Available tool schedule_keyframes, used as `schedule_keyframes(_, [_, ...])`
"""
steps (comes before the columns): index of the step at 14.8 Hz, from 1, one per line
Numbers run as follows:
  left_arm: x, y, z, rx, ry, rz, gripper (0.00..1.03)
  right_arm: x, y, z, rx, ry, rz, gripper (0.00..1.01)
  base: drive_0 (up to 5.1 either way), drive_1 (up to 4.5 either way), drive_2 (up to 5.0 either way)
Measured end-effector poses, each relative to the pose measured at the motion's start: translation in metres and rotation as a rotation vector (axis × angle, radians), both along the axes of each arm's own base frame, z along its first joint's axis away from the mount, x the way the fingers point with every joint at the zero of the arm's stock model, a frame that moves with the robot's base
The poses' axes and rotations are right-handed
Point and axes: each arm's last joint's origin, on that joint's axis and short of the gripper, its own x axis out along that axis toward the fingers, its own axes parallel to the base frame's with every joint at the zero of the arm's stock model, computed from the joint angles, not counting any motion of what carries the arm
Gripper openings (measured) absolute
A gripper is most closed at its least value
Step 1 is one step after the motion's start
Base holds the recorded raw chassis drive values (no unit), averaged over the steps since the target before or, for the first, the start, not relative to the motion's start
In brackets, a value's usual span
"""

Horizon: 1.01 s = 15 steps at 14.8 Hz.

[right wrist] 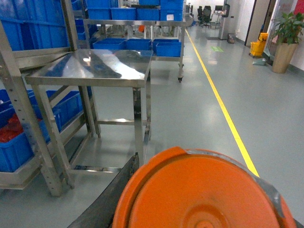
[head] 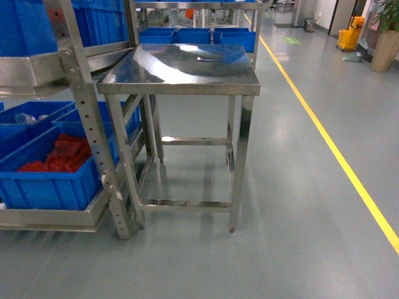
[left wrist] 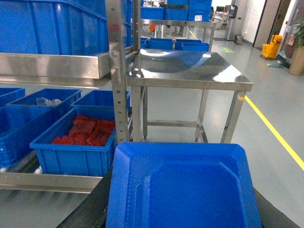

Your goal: Sort blue parts and orange caps into right shelf containers

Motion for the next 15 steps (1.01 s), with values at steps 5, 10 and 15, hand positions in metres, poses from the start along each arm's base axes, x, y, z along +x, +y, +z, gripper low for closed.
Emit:
schedule_keyframes(5, [0.0, 0.0, 0.0002, 0.0, -0.002, 0.0, 0.41, 0.0, 0.0, 0.0004, 0.0, -0.004, 0.0, 0.43, 0.0, 4.08, -4.1])
schedule_keyframes(10, [0.0, 0.0, 0.0003, 0.0, -0.003, 0.001, 0.41, 0.0, 0.0, 0.0005, 0.0, -0.005, 0.0, 0.43, 0.0, 4.12, -4.1])
schedule_keyframes(15, [0.0, -0.0001, -0.0001, 0.0, 0.001, -0.003, 0.41, 0.0, -0.0001, -0.0003, 0.0, 0.003, -0.003, 0.43, -1.9, 1.64, 0.4])
